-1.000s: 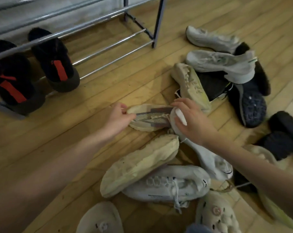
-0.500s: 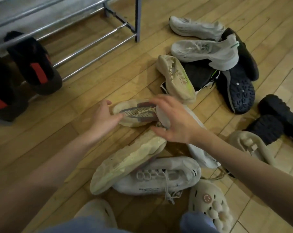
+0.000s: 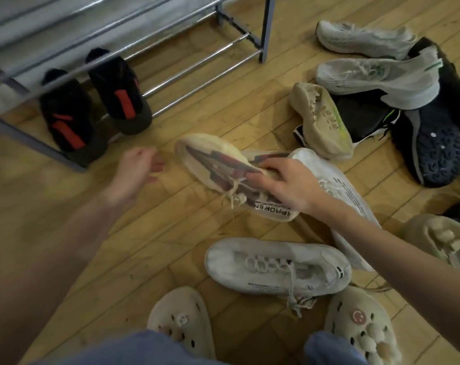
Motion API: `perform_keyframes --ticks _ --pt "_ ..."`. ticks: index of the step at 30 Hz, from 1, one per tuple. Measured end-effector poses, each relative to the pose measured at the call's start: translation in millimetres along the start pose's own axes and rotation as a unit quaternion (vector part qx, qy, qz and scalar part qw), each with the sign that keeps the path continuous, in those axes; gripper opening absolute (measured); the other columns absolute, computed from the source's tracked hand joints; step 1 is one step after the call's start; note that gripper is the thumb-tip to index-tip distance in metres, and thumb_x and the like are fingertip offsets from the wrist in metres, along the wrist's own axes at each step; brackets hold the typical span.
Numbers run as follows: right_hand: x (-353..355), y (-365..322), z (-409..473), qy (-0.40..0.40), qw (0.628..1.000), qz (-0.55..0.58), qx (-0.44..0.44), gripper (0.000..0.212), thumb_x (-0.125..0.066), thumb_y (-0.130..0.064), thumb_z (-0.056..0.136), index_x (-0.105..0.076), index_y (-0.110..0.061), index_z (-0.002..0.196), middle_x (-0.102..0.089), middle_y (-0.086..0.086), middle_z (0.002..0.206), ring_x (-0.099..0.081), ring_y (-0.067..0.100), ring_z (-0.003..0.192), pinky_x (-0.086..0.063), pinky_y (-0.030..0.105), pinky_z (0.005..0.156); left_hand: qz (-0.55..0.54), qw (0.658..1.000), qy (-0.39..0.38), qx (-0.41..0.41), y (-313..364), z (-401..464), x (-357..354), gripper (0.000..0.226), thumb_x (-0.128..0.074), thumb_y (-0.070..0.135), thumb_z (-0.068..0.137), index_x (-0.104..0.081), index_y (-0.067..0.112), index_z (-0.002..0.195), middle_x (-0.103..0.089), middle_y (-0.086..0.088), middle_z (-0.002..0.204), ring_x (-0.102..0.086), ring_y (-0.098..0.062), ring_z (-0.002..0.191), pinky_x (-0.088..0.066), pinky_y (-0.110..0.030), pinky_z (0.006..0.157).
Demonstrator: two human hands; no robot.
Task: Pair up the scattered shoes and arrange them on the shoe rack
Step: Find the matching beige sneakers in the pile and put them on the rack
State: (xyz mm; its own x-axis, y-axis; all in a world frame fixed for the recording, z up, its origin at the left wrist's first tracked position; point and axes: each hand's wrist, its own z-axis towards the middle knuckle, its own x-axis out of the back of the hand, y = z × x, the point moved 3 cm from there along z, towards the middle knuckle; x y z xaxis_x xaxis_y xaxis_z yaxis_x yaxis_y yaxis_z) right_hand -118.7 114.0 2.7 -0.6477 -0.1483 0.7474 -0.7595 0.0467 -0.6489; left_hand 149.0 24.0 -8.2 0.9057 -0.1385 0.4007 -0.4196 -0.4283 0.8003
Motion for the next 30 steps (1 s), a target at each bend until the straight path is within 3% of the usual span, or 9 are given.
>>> perform_keyframes --ticks 3,7,10,13,19,21,24,28,30 --pt "11.5 5.5 11.0 0.053 0.987 0.119 -0.099 0.045 -0.058 -0.053 0.087 -0.074 -0.011 0.084 -0.072 0.011 0.078 -0.066 0.026 0.072 -0.053 0.045 0.069 -0.035 0.997 0.056 0.033 -5.9 3.6 13.3 0.035 -0.042 0.024 0.097 -0.057 0.002 0.12 -0.067 -0.016 0.108 -0.063 -0.019 0.087 -0.05 -0.029 0.07" --pt "27.0 4.5 12.5 0.11 0.942 0.266 -0.173 0.047 -0.065 -0.046 0.086 -0.073 0.001 0.079 -0.07 0.025 0.08 -0.061 0.028 0.066 -0.044 0.037 0.061 0.056 0.997 -0.033 0.04 -5.2 -13.1 -20.1 0.023 -0.054 0.015 0.092 -0.057 0.008 0.114 -0.065 -0.012 0.11 -0.063 -0.022 0.1 -0.052 -0.038 0.086" --pt "40.4 5.3 10.4 0.135 0.922 0.308 -0.189 0.035 -0.065 -0.042 0.087 -0.072 -0.011 0.071 -0.071 0.006 0.065 -0.064 0.014 0.058 -0.047 0.025 0.053 0.081 0.988 -0.118 0.053 -2.3 -28.1 -63.3 0.037 -0.059 0.019 0.091 -0.051 0.003 0.125 -0.064 -0.014 0.112 -0.063 -0.024 0.101 -0.054 -0.034 0.081" --pt "48.5 8.9 7.1 0.155 0.922 0.3 -0.191 0.033 -0.065 -0.043 0.087 -0.07 -0.016 0.068 -0.068 -0.004 0.056 -0.062 0.005 0.05 -0.046 0.02 0.049 0.018 0.979 -0.176 0.102 -2.0 -29.3 -101.4 0.042 -0.06 0.023 0.092 -0.05 0.002 0.126 -0.064 -0.014 0.111 -0.064 -0.024 0.099 -0.056 -0.032 0.077" --pt "56.0 16.9 -3.0 0.208 0.904 0.316 -0.197 0.034 -0.067 -0.041 0.086 -0.073 -0.011 0.07 -0.073 0.013 0.071 -0.065 0.021 0.064 -0.049 0.037 0.065 -0.108 0.983 -0.052 0.138 -0.4 -17.5 -142.5 0.017 -0.054 0.015 0.096 -0.05 0.008 0.11 -0.061 -0.01 0.107 -0.06 -0.023 0.097 -0.057 -0.033 0.076" --pt "59.3 21.5 -3.7 0.222 0.905 0.306 -0.196 0.041 -0.067 -0.043 0.085 -0.073 -0.005 0.072 -0.071 0.024 0.077 -0.062 0.027 0.066 -0.046 0.039 0.064 -0.091 0.992 -0.004 0.09 2.1 -9.7 -139.6 0.02 -0.056 0.021 0.095 -0.056 0.005 0.106 -0.065 -0.01 0.106 -0.063 -0.023 0.096 -0.056 -0.041 0.085" --pt "64.6 25.2 -4.0 0.234 0.905 0.3 -0.188 0.04 -0.067 -0.043 0.085 -0.074 -0.006 0.07 -0.07 0.026 0.078 -0.06 0.029 0.066 -0.044 0.039 0.063 -0.048 0.997 0.05 -0.04 21.3 -8.4 -128.0 0.028 -0.055 0.032 0.095 -0.064 0.007 0.105 -0.069 -0.004 0.096 -0.066 -0.016 0.085 -0.056 -0.03 0.07" --pt "63.8 29.8 -8.2 0.24 0.904 0.301 -0.188 0.03 -0.067 -0.04 0.086 -0.073 -0.019 0.065 -0.07 0.008 0.062 -0.061 0.018 0.059 -0.045 0.033 0.058 -0.029 0.963 0.179 -0.2 58.3 -12.9 -99.7 0.036 -0.044 0.039 0.098 -0.06 0.007 0.103 -0.061 0.001 0.099 -0.059 -0.002 0.084 -0.045 -0.005 0.062" --pt "60.8 31.6 -9.7 0.238 0.902 0.307 -0.188 0.027 -0.066 -0.039 0.087 -0.073 -0.022 0.067 -0.068 -0.005 0.056 -0.061 0.006 0.053 -0.046 0.025 0.053 -0.001 0.938 0.235 -0.255 72.8 -11.7 -81.7 0.037 -0.042 0.039 0.099 -0.058 0.006 0.094 -0.051 0.005 0.093 -0.048 0.006 0.076 -0.038 -0.002 0.065"
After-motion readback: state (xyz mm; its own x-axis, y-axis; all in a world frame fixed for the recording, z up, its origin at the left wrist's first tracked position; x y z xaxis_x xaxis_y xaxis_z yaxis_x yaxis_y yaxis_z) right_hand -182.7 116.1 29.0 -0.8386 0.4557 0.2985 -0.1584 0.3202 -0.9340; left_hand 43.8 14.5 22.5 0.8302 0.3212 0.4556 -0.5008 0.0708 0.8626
